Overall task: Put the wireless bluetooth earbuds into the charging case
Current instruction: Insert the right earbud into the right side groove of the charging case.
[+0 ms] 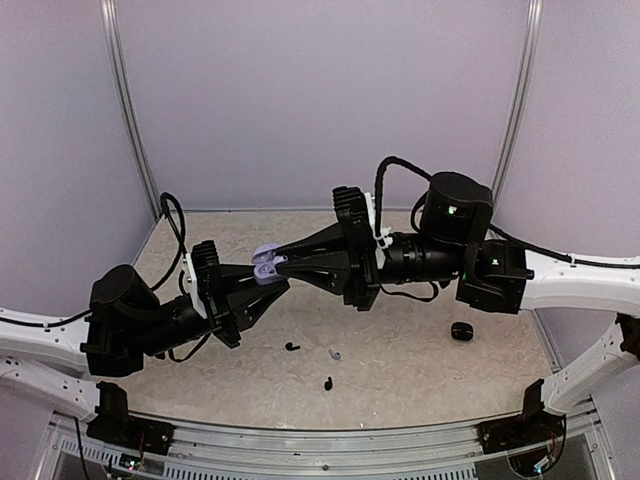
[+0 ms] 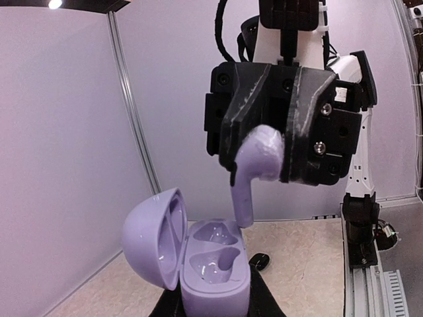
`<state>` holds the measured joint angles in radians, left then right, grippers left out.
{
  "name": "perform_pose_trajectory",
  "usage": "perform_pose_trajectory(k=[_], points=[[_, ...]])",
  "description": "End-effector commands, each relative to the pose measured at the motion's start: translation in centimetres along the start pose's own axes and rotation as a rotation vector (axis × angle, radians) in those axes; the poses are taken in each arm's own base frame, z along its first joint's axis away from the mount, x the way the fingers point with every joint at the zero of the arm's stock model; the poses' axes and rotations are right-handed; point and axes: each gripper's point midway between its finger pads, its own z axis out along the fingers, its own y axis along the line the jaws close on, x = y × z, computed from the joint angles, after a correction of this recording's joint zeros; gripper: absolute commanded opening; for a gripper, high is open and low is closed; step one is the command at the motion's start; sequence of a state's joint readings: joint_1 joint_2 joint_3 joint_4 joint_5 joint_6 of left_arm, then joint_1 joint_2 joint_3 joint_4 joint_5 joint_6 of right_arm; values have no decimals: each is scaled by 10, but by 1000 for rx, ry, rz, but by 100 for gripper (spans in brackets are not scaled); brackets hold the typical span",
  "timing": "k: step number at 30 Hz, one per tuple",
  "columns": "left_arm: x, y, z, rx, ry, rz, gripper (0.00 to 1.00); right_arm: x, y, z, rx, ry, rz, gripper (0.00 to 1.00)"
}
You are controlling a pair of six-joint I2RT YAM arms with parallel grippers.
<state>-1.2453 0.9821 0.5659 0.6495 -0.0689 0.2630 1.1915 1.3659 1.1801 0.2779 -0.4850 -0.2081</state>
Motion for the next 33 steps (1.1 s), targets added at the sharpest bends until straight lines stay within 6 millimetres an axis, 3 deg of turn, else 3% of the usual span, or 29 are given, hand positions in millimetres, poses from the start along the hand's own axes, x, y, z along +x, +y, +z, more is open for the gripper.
perform_pose_trajectory(k=[1,15,33], points=[[-28,10,2,-39,-79,-3,0,4,0,5,28,-10,17,9],[-29,11,1,-47,-82,0,0,8,-11,4,101,-37,41,8],[-30,17,-2,-83,-88,-13,0,24,-7,9,94,-44,117,8]])
